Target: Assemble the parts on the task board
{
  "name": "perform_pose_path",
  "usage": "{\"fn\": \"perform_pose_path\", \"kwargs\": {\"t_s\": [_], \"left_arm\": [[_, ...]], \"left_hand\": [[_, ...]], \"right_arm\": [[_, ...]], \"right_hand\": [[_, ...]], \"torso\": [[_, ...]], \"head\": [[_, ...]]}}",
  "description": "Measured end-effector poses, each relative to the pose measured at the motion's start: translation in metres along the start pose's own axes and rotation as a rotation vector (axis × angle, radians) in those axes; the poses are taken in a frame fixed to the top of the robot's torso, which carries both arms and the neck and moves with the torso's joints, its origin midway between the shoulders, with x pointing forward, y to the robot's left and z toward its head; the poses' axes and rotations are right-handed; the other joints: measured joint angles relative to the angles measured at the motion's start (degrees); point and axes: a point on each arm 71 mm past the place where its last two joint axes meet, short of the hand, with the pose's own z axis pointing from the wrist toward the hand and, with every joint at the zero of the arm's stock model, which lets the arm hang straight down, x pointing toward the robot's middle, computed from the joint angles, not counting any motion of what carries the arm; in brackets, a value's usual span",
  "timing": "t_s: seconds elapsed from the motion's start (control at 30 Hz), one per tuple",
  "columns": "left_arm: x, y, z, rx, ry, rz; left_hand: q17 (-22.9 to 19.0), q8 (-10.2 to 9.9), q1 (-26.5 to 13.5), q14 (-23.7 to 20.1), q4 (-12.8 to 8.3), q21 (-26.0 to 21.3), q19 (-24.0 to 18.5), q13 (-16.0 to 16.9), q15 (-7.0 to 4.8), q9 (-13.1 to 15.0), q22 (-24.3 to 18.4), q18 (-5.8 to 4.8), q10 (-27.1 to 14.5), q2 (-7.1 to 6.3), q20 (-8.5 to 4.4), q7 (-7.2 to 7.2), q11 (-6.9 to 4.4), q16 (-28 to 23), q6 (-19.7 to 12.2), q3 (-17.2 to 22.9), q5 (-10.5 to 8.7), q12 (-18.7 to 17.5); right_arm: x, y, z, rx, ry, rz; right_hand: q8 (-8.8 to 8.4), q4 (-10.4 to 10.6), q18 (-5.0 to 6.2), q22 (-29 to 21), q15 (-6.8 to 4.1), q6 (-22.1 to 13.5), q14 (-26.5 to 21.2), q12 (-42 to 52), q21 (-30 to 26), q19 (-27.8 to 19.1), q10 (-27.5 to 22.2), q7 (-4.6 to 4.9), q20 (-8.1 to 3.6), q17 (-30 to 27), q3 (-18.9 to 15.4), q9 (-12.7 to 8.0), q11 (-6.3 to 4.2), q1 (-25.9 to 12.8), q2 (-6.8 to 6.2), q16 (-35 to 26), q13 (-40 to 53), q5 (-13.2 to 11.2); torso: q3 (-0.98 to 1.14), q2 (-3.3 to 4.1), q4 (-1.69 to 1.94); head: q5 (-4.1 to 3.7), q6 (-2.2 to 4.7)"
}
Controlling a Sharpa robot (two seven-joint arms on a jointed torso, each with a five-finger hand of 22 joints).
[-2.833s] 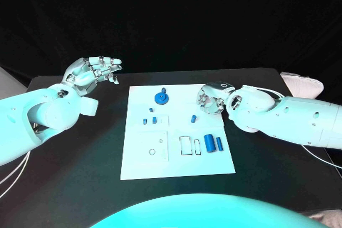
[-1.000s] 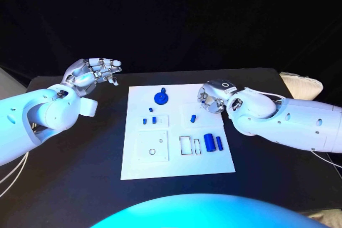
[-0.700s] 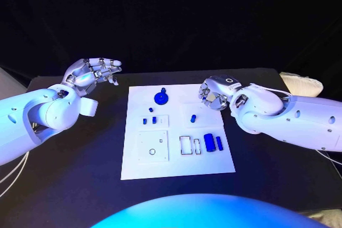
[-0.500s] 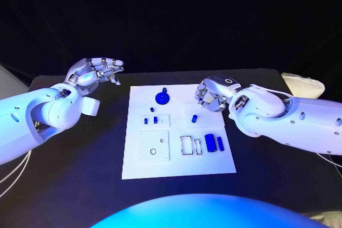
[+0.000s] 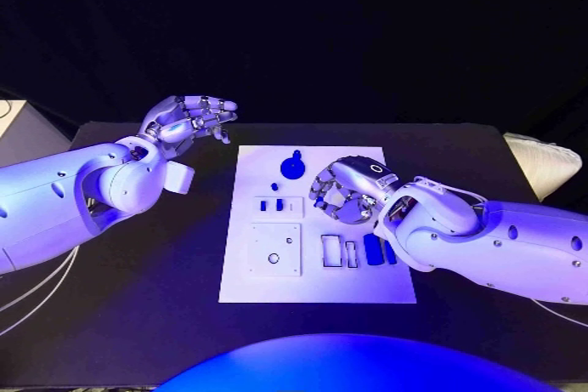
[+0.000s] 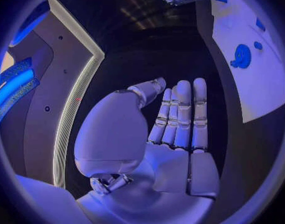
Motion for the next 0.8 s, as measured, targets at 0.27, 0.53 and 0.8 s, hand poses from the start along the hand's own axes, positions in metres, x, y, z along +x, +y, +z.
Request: {"fn": "perform_pose_path", "kwargs": {"t_s": [0.27, 0.53, 0.8], "left_arm": [[0.011, 0.0, 0.003, 0.002, 0.023, -0.01], [0.016, 0.0, 0.004, 0.001, 0.034, -0.015], [0.018, 0.0, 0.005, -0.001, 0.038, -0.016]], "left_hand": [[0.0, 0.0, 0.0, 0.0, 0.1, 0.0, 0.1, 0.0, 0.0, 0.0, -0.1, -0.01, 0.0, 0.0, 0.08, 0.0, 0.0, 0.0, 0.0, -0.1, 0.0, 0.0], [0.0, 0.0, 0.0, 0.0, 0.1, 0.0, 0.1, 0.0, 0.0, 0.0, -0.1, 0.0, 0.0, 0.0, 0.07, 0.0, 0.0, 0.0, 0.0, -0.1, 0.0, 0.0], [0.0, 0.0, 0.0, 0.0, 0.1, 0.0, 0.1, 0.0, 0.0, 0.0, -0.1, -0.01, 0.0, 0.0, 0.07, 0.0, 0.0, 0.0, 0.0, -0.1, 0.0, 0.0]], "right_arm": [[0.03, 0.017, 0.004, -0.039, 0.043, 0.026], [0.042, 0.024, 0.008, -0.042, 0.059, 0.013], [0.048, 0.028, 0.009, -0.035, 0.067, 0.004]], "right_hand": [[0.0, 0.0, 0.0, 0.0, 0.01, 0.0, 0.0, 0.0, 0.0, 0.0, -0.1, 0.0, 0.0, -0.2, 0.0, 0.0, -0.08, 0.0, 0.0, 0.0, 0.0, -0.1], [0.0, -0.8, 0.0, 0.0, 0.02, 0.0, 0.0, -0.3, -0.2, 0.0, -0.1, 0.0, 0.0, -0.2, 0.8, 0.0, -0.09, 0.0, 0.0, 0.0, 0.0, 0.0], [0.0, -0.9, 0.0, 0.0, 0.09, 0.0, 0.1, -0.4, -0.2, 0.0, -0.1, 0.0, 0.0, -0.3, 0.8, 0.0, -0.1, 0.0, 0.0, 0.0, 0.0, 0.1]], "torso": [[-0.01, 0.06, 0.07], [-0.01, 0.12, 0.05], [0.03, 0.15, 0.04]], "head": [[2.24, 0.0], [4.37, 0.0], [6.04, 0.0]]}}
